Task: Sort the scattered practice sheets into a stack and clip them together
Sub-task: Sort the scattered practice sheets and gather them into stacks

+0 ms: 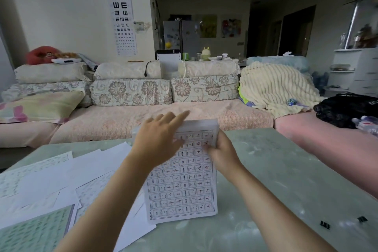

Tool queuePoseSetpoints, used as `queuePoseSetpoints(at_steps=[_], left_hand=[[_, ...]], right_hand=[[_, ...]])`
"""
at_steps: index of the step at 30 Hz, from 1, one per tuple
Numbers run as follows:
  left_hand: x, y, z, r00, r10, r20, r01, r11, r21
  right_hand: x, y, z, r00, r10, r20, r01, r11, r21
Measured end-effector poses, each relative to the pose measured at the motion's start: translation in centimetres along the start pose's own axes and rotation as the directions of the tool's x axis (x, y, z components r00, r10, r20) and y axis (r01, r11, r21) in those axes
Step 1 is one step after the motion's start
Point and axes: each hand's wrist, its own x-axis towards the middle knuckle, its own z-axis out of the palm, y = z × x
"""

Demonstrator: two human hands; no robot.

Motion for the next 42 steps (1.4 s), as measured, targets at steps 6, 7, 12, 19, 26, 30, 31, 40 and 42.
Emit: queuePoseSetpoints(at_steps=[6,7,12,19,26,30,31,40,42], left_hand=[[-3.3,-3.6,-1.5,0.858,-0.505,0.091,0.476,0.717,-0.509],[-3.6,-3.5,-1.1,0.79,-0.583,0.193,0.516,0.461,-0.721],[-7.0,-1.8,2.6,0.677,-0.545,0.494,0.542,-0.084,-0.836],[-9.0,0.4,5.7,0.662,-0.577,0.479,0.541,-0.074,-0.837],[-6.7,1.6,3.2,0.792,-0.521,0.317,0.542,0.362,-0.758],[-4.5,2.2,1.4,0.929,-0.365,0.068,0.342,0.769,-0.54],[-4.1,2.2,1.0,0.946,-0.324,0.022,0.292,0.821,-0.49],[-4.1,-0.8,0.6,0.86,-0.313,0.404,0.364,0.93,-0.055],[-5.3,-3.0,1.1,0.741,-0.404,0.537,0.495,0.869,-0.03]], right_hand=[[-0.2,0.2,-0.9,0.999,0.039,-0.035,-0.039,0.999,-0.024],[-0.2,0.4,-0.9,0.998,0.042,-0.042,-0.043,0.999,-0.01],[-1.2,1.7,-0.5,0.985,0.164,0.051,-0.167,0.985,0.047],[-1.1,3.5,0.5,0.956,0.29,0.045,-0.289,0.957,-0.027],[0.3,-1.0,-1.0,0.818,-0.566,-0.101,0.362,0.642,-0.676],[-0.5,-5.6,-1.8,0.748,-0.653,0.118,0.522,0.47,-0.711],[-0.7,-6.0,-2.2,0.8,-0.586,0.129,0.5,0.533,-0.683],[-1.0,0.2,-6.0,1.0,-0.011,-0.007,0.009,0.954,-0.298],[-1.2,1.5,-7.0,0.998,0.057,-0.039,-0.065,0.961,-0.267]])
